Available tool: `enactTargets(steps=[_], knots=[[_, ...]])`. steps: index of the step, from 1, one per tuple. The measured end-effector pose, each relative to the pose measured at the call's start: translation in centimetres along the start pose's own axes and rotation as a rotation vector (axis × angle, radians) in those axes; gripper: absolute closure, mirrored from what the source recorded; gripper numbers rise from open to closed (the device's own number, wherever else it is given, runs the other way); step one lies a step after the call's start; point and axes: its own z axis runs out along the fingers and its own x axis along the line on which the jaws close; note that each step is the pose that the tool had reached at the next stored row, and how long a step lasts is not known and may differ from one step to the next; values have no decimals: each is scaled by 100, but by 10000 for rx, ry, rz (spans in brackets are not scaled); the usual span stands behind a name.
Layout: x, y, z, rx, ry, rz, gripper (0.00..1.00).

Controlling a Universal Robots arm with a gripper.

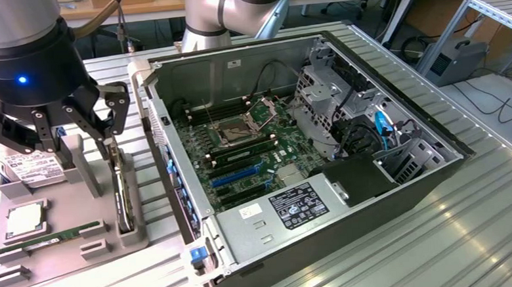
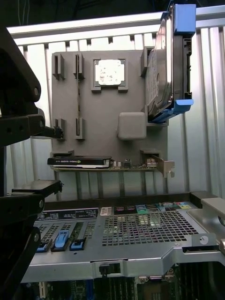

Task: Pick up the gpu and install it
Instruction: 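Pick up the gpu and move the gpu toward the slot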

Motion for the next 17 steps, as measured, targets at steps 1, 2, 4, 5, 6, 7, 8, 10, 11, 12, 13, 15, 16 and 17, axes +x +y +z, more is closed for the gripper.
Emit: enactTargets(steps=[1, 2, 4, 5, 6, 7, 8, 10, 11, 12, 13, 15, 16, 17], knots=[[0, 0, 2, 0, 0, 0, 52], [0, 0, 4, 0, 0, 0, 52], [0, 0, 9, 0, 0, 1, 52], [0, 0, 10, 0, 0, 0, 52], [0, -1, 12, 0, 0, 0, 52], [0, -1, 14, 1, 0, 0, 52], [0, -1, 16, 0, 0, 0, 52], [1, -1, 20, 0, 0, 0, 52], [1, -1, 22, 0, 0, 0, 52], [1, -1, 23, 1, 0, 0, 52], [1, -1, 25, 1, 0, 0, 52], [1, -1, 29, 0, 0, 0, 52], [1, -1, 31, 0, 0, 0, 52], [1, -1, 34, 0, 0, 0, 52]])
